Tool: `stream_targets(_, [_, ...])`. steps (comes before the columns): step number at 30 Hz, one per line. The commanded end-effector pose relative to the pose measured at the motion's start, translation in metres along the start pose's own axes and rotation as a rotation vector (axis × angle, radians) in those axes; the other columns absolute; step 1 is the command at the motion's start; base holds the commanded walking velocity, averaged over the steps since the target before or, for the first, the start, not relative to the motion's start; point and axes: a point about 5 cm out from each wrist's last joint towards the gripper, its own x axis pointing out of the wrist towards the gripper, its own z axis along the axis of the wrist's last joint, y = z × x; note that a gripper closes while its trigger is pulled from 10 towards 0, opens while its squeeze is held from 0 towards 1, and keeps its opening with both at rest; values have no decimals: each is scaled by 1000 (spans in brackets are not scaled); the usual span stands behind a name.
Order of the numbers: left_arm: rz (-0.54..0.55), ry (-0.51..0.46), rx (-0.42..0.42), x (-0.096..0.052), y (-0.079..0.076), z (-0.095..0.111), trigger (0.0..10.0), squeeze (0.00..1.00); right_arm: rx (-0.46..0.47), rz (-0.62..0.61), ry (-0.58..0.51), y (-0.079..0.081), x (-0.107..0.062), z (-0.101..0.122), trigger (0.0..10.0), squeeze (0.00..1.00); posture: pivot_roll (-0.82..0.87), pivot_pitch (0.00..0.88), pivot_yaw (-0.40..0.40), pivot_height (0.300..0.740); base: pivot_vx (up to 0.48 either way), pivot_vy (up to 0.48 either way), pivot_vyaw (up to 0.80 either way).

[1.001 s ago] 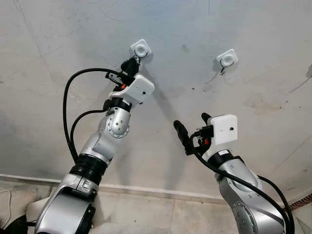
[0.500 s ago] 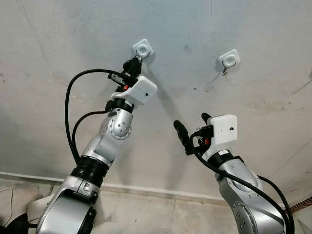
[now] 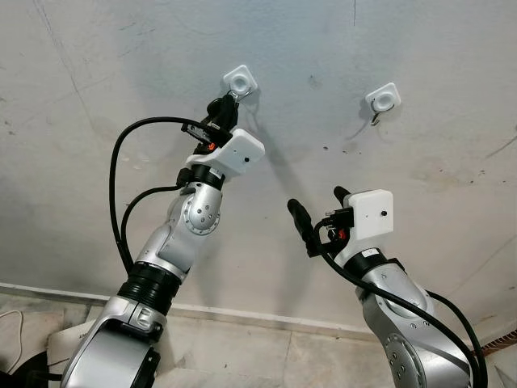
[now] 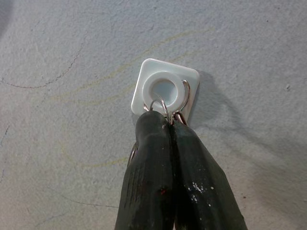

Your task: Hang keys on a hook

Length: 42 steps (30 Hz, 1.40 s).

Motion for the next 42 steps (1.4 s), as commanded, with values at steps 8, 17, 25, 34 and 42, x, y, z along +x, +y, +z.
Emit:
stream_targets(8, [-49, 19, -31, -7, -12, 0, 10000, 0, 0, 3, 13, 0, 1, -2, 10000, 0, -12, 15, -14, 740, 0, 0, 0])
stream_targets(17, [-61, 43, -33, -15, -15, -5, 10000, 0, 2, 5, 24, 0, 1, -5, 10000, 0, -11, 14, -15, 740, 0, 0, 0])
stream_targets(25, [0, -1, 28, -8, -2, 3, 10000, 0, 2, 2, 20, 0, 1, -4, 10000, 0, -11, 13, -16, 740, 0, 0, 0])
stream_targets(34, [34, -4, 48, -5, 7, 3, 10000, 0, 4, 2, 18, 0, 2, -4, 10000, 0, -11, 14, -16, 740, 0, 0, 0])
stream_targets(42, [73, 2, 81, 4, 17, 1, 10000, 0, 4, -4, 16, -1, 0, -4, 10000, 0, -18, 17, -14, 740, 0, 0, 0])
